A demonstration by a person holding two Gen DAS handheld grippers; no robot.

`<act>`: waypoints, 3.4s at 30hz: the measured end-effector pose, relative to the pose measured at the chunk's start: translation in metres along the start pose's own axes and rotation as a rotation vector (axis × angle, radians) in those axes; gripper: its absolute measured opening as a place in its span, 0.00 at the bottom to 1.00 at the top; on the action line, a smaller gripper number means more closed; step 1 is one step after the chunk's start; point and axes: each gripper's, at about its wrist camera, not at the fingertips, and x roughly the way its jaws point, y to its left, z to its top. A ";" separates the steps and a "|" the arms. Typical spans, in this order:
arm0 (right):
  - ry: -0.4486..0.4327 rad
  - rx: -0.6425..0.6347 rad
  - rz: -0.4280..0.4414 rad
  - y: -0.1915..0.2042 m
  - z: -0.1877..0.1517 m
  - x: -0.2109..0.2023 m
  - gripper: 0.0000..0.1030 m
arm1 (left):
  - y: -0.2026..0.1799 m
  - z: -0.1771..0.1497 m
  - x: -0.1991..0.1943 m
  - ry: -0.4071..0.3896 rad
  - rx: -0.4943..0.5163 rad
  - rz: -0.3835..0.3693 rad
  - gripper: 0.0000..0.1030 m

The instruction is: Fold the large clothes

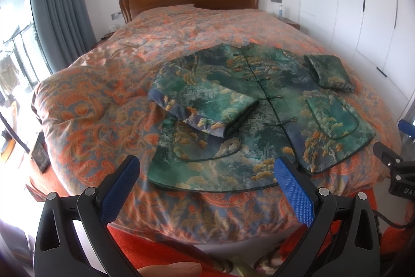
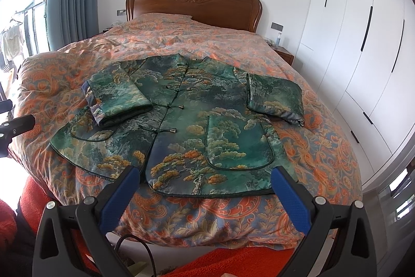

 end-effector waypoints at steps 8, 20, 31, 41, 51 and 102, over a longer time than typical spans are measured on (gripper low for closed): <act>0.004 0.000 -0.001 0.001 -0.001 0.002 1.00 | -0.001 0.001 0.002 -0.020 0.015 -0.006 1.00; 0.022 -0.006 0.009 -0.002 0.005 0.011 1.00 | -0.013 0.007 0.003 -0.021 0.064 -0.055 1.00; -0.021 -0.019 -0.014 -0.008 0.010 0.010 1.00 | -0.012 0.016 0.002 -0.042 0.062 -0.051 1.00; 0.007 -0.018 0.065 -0.011 0.015 0.013 1.00 | -0.002 0.020 0.010 -0.027 0.026 -0.038 1.00; 0.070 0.050 -0.076 -0.064 0.030 0.045 1.00 | 0.009 0.014 0.015 0.007 -0.023 -0.031 1.00; 0.141 0.660 -0.284 -0.431 0.055 0.222 0.07 | 0.002 0.017 0.025 0.087 -0.013 -0.021 1.00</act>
